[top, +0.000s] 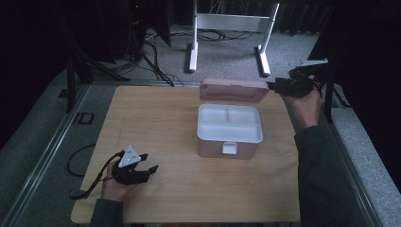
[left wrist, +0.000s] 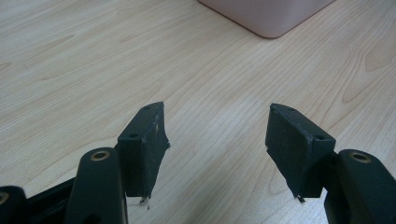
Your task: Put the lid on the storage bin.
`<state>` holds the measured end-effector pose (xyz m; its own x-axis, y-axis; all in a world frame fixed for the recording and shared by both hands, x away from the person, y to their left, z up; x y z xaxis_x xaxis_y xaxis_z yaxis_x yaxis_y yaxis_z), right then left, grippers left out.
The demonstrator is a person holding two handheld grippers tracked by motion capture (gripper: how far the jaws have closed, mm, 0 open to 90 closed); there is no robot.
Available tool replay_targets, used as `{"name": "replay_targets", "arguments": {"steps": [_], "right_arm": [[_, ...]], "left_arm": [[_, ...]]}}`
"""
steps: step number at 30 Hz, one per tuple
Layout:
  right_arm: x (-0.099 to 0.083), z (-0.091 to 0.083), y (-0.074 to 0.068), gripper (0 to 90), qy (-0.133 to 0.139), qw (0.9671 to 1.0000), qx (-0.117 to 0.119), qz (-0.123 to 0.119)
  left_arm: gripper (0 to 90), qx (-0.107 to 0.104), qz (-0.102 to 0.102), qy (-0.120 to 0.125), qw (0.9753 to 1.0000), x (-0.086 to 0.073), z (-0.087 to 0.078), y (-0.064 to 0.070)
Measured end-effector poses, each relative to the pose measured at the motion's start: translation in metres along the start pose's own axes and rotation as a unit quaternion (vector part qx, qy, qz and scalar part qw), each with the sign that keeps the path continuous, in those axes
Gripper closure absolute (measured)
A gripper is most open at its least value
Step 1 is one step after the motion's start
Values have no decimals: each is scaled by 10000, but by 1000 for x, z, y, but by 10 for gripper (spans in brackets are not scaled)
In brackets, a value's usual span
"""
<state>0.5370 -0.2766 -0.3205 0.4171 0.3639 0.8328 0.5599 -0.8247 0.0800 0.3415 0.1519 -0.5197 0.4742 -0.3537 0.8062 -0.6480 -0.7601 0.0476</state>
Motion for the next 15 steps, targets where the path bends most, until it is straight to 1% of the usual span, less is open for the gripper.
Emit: {"name": "replay_targets", "arguments": {"steps": [10,13,15], "right_arm": [[-5,-3,-5,515,-5,10000,21,-74],[-5,-3,-9,503,19,9999,72,-81],[-6,-1,-14,501,-5,9998,120,-161]], "left_arm": [[381,-5,5,-1,10000,0,1,1],[381,-4,6,-4,10000,0,1,1],[381,-1,2,1,10000,0,0,1]]}}
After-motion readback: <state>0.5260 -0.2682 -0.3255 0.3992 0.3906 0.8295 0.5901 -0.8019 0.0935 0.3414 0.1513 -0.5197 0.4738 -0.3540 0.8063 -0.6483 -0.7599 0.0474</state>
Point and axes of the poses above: each handheld gripper's, and its own axes: z roughly forward along the jaws, x roughly out of its top, y roughly to its right, the point moved 9 cm from there along z, roughly forward along the jaws, and after that the axes turned 5 degrees about -z, right-handed, at the moved point
